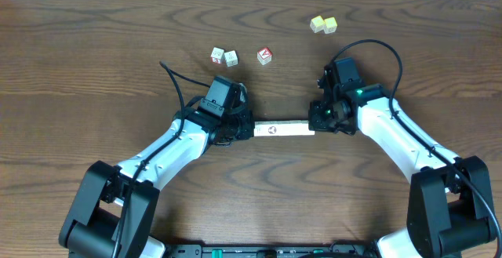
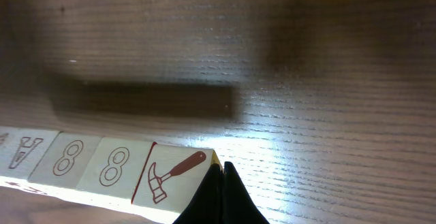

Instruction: Lift 5 blocks

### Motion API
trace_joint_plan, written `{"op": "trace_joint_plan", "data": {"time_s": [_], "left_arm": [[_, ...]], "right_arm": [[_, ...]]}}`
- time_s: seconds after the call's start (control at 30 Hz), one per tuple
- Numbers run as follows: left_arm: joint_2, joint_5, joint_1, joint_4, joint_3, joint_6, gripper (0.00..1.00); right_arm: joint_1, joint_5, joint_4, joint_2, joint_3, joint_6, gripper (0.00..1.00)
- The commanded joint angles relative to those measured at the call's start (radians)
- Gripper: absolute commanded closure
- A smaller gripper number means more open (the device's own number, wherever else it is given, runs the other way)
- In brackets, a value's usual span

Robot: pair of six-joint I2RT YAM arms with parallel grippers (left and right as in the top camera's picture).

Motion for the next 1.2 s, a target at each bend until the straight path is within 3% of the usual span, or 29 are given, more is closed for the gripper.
{"op": "trace_joint_plan", "data": {"time_s": [0.0,1.17], "left_arm": [[0.002,0.129,-0.039,0.027,0.062,-0.013,0.93],[0.105,0.129,-0.101,0.084,0.062,-0.024,0.93]], "right_arm": [[0.063,-0.185,0.031,0.01,-0.017,0.025,0.99],[0.046,-0.188,0.09,0.01,-0.05,0.039,0.99]]}}
